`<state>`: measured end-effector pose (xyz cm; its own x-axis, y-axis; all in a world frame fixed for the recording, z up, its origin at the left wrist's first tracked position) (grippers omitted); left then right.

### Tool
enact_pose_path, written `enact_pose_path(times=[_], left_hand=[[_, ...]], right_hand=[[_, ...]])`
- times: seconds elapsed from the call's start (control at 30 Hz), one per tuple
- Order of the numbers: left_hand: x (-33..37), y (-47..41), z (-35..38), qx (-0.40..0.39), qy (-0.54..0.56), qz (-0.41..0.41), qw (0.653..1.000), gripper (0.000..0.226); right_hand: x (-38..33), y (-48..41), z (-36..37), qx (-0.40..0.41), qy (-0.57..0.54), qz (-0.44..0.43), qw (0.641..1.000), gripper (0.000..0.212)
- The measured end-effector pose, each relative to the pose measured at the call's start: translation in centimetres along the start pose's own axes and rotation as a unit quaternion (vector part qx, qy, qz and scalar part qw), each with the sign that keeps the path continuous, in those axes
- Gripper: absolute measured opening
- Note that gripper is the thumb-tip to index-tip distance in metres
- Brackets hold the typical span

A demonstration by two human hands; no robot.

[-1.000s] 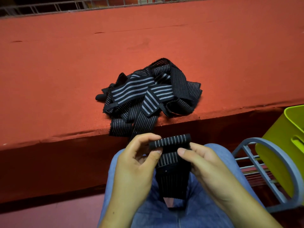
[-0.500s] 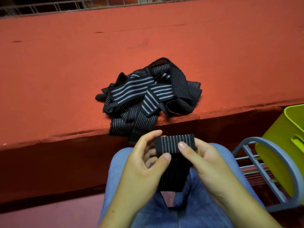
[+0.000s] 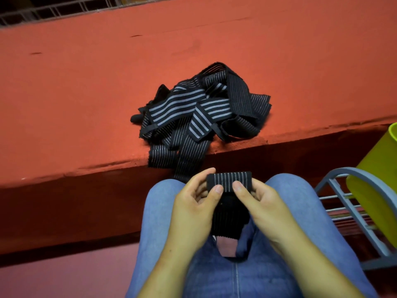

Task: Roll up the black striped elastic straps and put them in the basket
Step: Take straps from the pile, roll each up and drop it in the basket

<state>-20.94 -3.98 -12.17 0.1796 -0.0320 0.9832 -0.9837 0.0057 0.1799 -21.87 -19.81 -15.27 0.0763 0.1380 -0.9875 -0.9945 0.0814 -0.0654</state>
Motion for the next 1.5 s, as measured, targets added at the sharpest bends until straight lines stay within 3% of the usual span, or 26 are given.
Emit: enact_pose_path(times=[0.43,0.73,0.9,1.17,1.33,1.5], left_hand=[[2.0,-1.1,0.9,-0.001,-0.04,0.066,0.997,0.032],[1.4,-1.7,-2.0,-0.018,-0.013,0.037,0.999,0.034],[2.3,-1.5,-2.6,-0.02,-0.014,0.056,0.998,0.033],[2.9,-0.6,-2.6,-0.001,-0.043,0.091,0.995,0.032],[3.7,0.2,-2.3,0.0,-0.065,0.111,0.992,0.032],[3.9,0.7,-1.6,-0.012,-0.084,0.106,0.991,0.036]], right_hand=[[-0.9,-1.9,-0.6,0.014,0.017,-0.048,0.999,0.016],[-1.3,-2.5,2.0,-0.013,0.03,-0.067,0.997,0.015],[-1.0,-2.1,2.5,0.012,0.003,-0.054,0.998,0.015],[1.4,-0.3,2.5,0.02,0.024,0.039,0.999,0.07],[0.4,0.1,2.7,0.019,-0.038,0.034,0.999,0.074],[-0.4,0.3,2.8,0.001,-0.062,0.045,0.997,0.064]])
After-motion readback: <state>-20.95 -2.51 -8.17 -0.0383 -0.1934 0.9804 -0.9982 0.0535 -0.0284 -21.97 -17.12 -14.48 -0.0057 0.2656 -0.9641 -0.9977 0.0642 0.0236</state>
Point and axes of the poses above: each hand's wrist, its own y-axis away from the middle knuckle, its own z-axis out of the palm, x = y × z, the point moved 10 cm from there along -y, towards the middle knuckle, and after that the axes turned 11 degrees about -z, right-handed, at the moved point
